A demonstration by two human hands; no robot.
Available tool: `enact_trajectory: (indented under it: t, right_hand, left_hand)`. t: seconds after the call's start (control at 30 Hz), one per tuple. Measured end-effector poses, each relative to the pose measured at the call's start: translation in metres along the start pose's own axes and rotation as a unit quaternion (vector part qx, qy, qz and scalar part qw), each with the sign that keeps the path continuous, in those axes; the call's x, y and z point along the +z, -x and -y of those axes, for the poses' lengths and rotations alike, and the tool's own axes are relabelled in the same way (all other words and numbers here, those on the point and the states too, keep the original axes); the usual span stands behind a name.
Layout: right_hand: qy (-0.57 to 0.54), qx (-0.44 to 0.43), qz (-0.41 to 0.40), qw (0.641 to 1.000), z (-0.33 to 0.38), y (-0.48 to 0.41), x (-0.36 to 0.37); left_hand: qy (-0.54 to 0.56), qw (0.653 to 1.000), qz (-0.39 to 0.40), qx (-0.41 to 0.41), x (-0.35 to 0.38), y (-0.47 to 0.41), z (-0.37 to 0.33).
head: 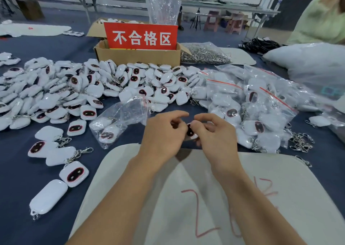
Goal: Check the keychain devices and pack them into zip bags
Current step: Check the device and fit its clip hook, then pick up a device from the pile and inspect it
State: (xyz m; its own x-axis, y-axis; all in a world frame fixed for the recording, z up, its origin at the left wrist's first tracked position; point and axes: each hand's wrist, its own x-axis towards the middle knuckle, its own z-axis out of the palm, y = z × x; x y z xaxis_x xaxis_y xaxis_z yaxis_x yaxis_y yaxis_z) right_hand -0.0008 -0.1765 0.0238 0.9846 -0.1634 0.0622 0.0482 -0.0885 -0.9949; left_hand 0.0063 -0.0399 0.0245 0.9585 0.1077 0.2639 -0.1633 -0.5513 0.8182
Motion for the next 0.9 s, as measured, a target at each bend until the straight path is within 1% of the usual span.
enact_trajectory:
  t: [0.07,0.1,0.2,0.23,0.27,0.33,0.37,0.4,0.43,0.47,0.5,0.6,0.67,0.77,0.83,0.9]
  right_hand:
    - [-0.016,0.005,0.049,0.999,0.0,0.0,0.002]
    - [-0.026,-0.003,0.053,0.998,0.0,-0.001,0.003]
    - [-0.018,-0.021,-0.004,1.0,-0.002,-0.004,0.005]
    - [-0.015,-0.013,-0.02,1.0,-0.003,-0.006,0.005]
    - [-0.026,0.001,-0.026,0.999,-0.004,-0.008,0.005]
    - [-0.062,0.034,-0.021,0.997,-0.006,-0.01,0.007]
    - [-0.055,0.031,-0.011,0.998,-0.006,-0.011,0.008]
    - [-0.023,0.008,0.01,1.0,-0.006,-0.012,0.009]
    - [0.011,-0.014,0.038,0.999,-0.005,-0.011,0.011]
    - [0.026,-0.029,0.062,0.997,-0.005,-0.009,0.012]
    - [0.02,-0.03,0.072,0.997,-0.004,-0.007,0.013]
    - [-0.032,0.011,0.066,0.997,-0.003,-0.009,0.009]
    - [-0.045,0.043,0.069,0.996,-0.002,-0.013,0.004]
    - [-0.054,0.077,0.09,0.991,-0.003,-0.014,-0.001]
    - [-0.062,0.093,0.1,0.989,-0.003,-0.015,-0.002]
    - [-0.079,0.112,0.11,0.984,-0.002,-0.015,-0.003]
  left_hand:
    - [0.042,0.998,0.013,-0.037,-0.002,-0.001,0.003]
    - [0.065,0.996,0.031,-0.048,-0.003,-0.002,0.004]
    - [0.159,0.977,0.107,-0.091,-0.004,-0.003,0.004]
    - [0.169,0.974,0.114,-0.094,-0.003,-0.003,0.003]
    - [0.169,0.976,0.102,-0.097,-0.003,-0.004,0.004]
    - [0.18,0.975,0.045,-0.119,-0.003,-0.006,0.003]
    - [0.199,0.97,0.009,-0.139,-0.003,-0.007,0.002]
    - [0.228,0.96,-0.023,-0.161,-0.003,-0.008,0.001]
    - [0.255,0.949,-0.043,-0.18,-0.002,-0.009,0.001]
    - [0.265,0.944,-0.048,-0.19,-0.001,-0.01,0.0]
    - [0.251,0.949,-0.035,-0.189,0.0,-0.01,0.001]
    - [0.174,0.972,0.031,-0.158,0.001,-0.003,-0.003]
    - [0.126,0.984,0.034,-0.124,0.002,0.0,-0.006]
    - [0.05,0.995,0.01,-0.091,-0.001,0.002,-0.008]
    - [0.038,0.996,0.011,-0.079,-0.004,0.002,-0.008]
    - [0.085,0.993,0.019,-0.083,-0.004,0.002,-0.008]
